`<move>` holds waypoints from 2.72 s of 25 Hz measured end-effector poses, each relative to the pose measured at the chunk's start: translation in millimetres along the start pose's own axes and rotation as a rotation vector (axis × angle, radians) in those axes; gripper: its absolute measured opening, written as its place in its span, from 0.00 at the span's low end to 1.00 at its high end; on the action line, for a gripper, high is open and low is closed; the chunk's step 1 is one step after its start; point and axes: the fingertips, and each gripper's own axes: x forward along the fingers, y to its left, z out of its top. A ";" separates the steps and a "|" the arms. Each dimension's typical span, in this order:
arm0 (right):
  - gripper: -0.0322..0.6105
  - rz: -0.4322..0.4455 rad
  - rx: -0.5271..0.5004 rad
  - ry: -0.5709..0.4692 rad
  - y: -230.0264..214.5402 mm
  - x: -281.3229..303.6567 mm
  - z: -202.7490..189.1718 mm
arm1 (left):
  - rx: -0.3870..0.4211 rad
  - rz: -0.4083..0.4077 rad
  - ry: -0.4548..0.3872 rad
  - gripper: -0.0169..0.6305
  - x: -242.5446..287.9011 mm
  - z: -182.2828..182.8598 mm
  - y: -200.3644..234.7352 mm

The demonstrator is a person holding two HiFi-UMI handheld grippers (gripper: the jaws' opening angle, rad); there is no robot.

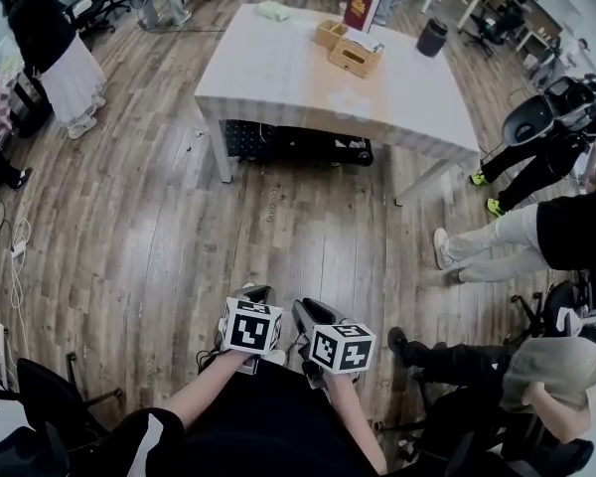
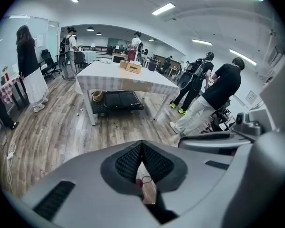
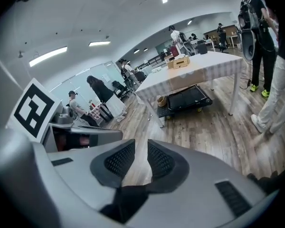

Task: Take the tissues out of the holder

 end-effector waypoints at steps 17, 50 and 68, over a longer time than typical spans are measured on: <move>0.17 -0.045 -0.013 -0.012 -5.2 104.8 149.7 | 0.049 -0.046 -0.015 0.02 53.9 146.4 83.0; 0.17 0.116 -0.003 0.074 -82.4 246.6 332.3 | -0.045 0.076 0.037 0.02 174.9 328.5 162.9; 0.17 0.233 0.013 0.068 -136.0 290.4 442.2 | -0.101 0.129 0.017 0.02 240.1 439.0 167.0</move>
